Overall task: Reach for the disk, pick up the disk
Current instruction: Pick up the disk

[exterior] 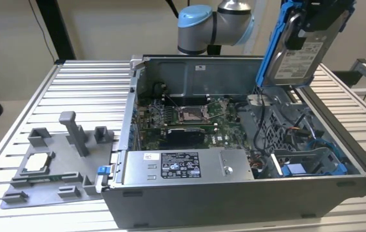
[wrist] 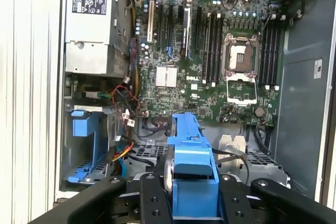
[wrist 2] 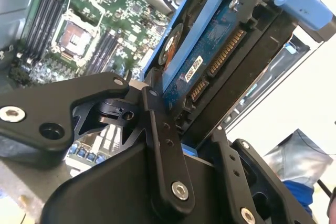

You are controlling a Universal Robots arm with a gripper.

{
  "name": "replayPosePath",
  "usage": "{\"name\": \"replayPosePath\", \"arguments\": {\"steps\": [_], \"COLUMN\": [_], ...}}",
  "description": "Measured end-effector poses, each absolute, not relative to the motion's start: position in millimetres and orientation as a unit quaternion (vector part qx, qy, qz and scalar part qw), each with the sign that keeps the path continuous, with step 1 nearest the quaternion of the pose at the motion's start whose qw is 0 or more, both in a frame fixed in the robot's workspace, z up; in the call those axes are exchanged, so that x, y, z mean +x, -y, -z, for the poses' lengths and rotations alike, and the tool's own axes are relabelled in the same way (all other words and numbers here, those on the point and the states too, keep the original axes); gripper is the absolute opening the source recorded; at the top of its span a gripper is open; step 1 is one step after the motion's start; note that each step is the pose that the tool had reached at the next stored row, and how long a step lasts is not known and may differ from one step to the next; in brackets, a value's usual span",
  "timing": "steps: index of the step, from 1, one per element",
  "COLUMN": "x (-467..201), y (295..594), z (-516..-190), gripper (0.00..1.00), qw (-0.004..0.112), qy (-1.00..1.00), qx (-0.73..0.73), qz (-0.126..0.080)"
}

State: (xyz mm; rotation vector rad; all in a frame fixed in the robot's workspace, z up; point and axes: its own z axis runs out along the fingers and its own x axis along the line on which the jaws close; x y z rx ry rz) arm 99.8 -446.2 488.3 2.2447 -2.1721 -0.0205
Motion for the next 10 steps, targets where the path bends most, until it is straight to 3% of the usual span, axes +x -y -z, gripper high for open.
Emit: {"name": "replayPosePath", "arguments": {"steps": [10], "x": [99.8], "y": [457.6], "z": [-488.0], "gripper": [0.00], "qw": [0.013], "qy": [0.695], "qx": [0.719], "qz": [0.003]}}
